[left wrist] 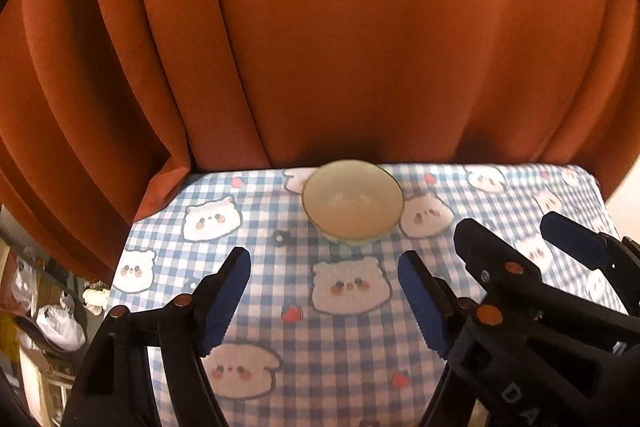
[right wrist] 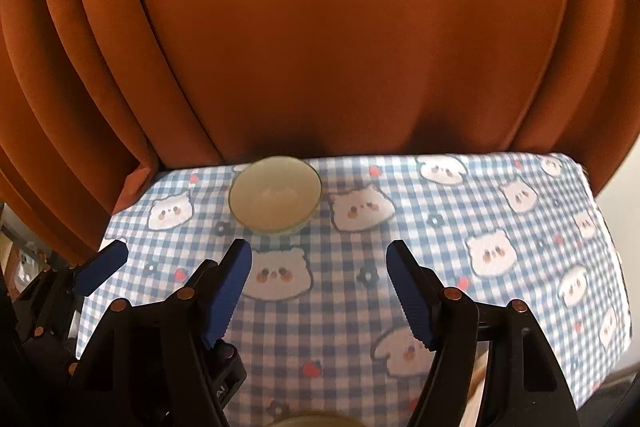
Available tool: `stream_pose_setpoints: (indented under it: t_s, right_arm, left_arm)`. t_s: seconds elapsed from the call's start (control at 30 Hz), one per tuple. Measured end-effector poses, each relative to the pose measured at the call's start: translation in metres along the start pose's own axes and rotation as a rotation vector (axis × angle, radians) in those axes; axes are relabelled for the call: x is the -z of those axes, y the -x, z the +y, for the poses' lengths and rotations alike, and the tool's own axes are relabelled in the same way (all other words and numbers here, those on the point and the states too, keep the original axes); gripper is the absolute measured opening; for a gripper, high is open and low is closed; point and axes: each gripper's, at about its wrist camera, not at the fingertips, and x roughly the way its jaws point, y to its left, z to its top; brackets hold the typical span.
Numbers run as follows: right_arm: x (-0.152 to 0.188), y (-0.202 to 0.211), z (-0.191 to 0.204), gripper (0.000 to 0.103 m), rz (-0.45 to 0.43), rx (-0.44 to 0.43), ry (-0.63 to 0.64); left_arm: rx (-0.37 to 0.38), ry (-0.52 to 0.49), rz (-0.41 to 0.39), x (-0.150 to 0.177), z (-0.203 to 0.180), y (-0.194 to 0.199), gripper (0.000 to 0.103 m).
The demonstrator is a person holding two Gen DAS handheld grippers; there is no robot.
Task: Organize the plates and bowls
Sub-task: 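Move both grippers back over the nested bowl stack, then close both grippers on the rim of the nested bowl stack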
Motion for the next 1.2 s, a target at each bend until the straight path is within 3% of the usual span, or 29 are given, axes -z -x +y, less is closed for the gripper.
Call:
stream_pose_setpoints:
  t_s: [0.1,0.23,0.77,1.03,1.2]
  right_arm:
    - [-0.012,-0.014,-0.005,0.073,-0.008,-0.088,0.037]
    - [-0.025,-0.043,-0.014,0.073,0.014,-0.121,0.050]
    - [-0.043,-0.147,-0.017,0.073,0.071,-0.099,0.094]
    - [-0.041,-0.192,-0.017,0.073,0.105,-0.114,0.090]
    - [-0.040,-0.214,-0.015,0.058,0.129,-0.128,0.113]
  left_arm:
    - [-0.036,0.026,-0.007,-0.010,-0.005,-0.013,0.078]
    - [-0.087,0.050,0.004,-0.020,-0.012,-0.035,0.076]
    - [-0.165,0.099,0.072,-0.025,-0.018,-0.122,0.061]
    - [-0.177,0.103,0.097,-0.022,-0.019,-0.158,0.058]
    - [-0.170,0.115,0.123,-0.021,-0.018,-0.178,0.055]
